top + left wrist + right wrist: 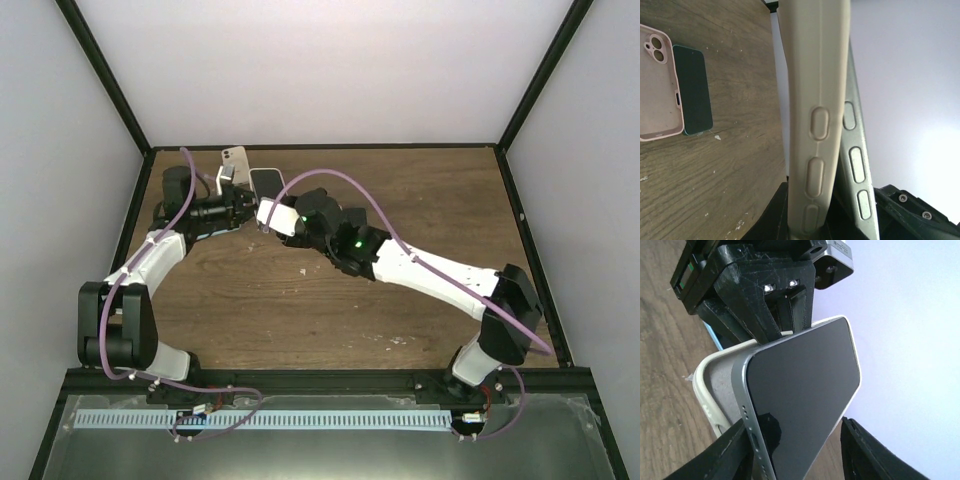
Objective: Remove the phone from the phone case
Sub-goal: Remove the phone case from the phone.
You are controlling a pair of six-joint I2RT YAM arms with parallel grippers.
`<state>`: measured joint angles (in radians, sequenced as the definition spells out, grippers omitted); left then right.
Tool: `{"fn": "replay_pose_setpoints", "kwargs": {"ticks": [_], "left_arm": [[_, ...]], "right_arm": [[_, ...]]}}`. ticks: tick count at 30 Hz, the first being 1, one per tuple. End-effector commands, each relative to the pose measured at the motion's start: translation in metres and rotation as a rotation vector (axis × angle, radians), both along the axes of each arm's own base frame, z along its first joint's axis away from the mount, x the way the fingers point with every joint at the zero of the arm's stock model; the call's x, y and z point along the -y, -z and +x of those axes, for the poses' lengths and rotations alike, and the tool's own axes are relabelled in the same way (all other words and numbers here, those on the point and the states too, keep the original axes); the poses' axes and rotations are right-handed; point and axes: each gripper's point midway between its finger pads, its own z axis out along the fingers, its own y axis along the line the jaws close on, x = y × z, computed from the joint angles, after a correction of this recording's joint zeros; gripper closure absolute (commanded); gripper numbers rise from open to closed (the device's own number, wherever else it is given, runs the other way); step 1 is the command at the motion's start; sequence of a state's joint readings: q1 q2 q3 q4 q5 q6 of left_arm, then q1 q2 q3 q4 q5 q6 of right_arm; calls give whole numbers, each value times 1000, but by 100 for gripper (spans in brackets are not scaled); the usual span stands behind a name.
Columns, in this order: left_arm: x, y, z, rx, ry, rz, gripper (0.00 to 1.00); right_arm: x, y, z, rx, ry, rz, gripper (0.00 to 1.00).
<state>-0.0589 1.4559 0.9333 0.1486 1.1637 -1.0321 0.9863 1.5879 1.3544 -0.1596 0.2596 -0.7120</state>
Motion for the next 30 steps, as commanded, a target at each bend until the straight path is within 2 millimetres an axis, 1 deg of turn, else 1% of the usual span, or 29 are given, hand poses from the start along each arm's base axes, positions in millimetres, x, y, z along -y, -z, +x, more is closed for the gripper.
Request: {"fn": "replay_pose_setpoints", "kwargs": {"ticks": [1, 5, 6, 10, 15, 18, 19, 24, 30], "left_arm": [[5, -17, -9, 76, 57, -26, 100], [5, -17, -11, 78, 59, -25, 100], [5, -17, -11, 77, 59, -24, 100], [5, -15, -12, 76, 57, -20, 100], [5, -13, -10, 77, 52, -12, 100], [3, -11, -9, 78, 45, -4, 100], [3, -10, -9, 78, 42, -1, 100], [1, -7, -8, 85, 29, 17, 100], [-1, -5, -9, 108, 14, 54, 100]], "right_arm": [[-3, -9, 15, 178, 62, -21, 56], [-8, -7, 16, 242, 67, -27, 57], [-9, -7, 16, 248, 64, -27, 58], [-11, -8, 14, 278, 66, -35, 72], [-13, -17, 10, 278, 66, -26, 88], [-13, -27, 10, 257, 72, -2, 96], [-14, -34, 10, 251, 74, 13, 98], [-16, -52, 5, 193, 62, 68, 99], [-16, -76, 5, 185, 68, 117, 99]]}}
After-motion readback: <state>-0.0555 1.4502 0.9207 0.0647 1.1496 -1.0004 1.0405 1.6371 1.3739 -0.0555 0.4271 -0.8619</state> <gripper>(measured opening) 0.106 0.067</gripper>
